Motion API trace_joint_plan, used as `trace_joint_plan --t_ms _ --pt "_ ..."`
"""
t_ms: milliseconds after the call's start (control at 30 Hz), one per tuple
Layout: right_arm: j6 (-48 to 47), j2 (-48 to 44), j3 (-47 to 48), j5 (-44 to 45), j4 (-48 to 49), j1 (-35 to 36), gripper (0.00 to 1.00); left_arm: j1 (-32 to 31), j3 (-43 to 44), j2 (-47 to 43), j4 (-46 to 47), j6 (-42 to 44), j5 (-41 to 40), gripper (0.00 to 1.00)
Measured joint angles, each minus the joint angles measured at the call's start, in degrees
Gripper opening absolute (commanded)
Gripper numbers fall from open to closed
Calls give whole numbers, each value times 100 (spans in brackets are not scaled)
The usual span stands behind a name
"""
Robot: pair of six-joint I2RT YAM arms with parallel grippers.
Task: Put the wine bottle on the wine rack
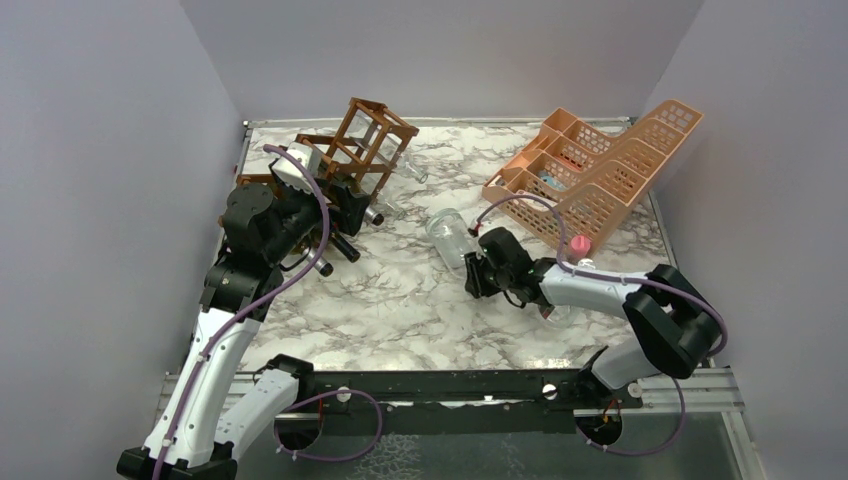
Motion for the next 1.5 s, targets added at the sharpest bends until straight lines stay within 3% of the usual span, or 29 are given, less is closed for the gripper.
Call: trace_joint_plan --t_ms 900,1233,1500 --pt "-133 -2011 -892 195 7 0 1 0 234 -190 -59 9 -256 99" --pt "-409 -2011 452 -31 -450 -2 1 0 584 -422 -122 44 -605 99" --pt "-442 -826 2118 -494 -227 -2 1 0 588 -719 -81 -131 -1220 99"
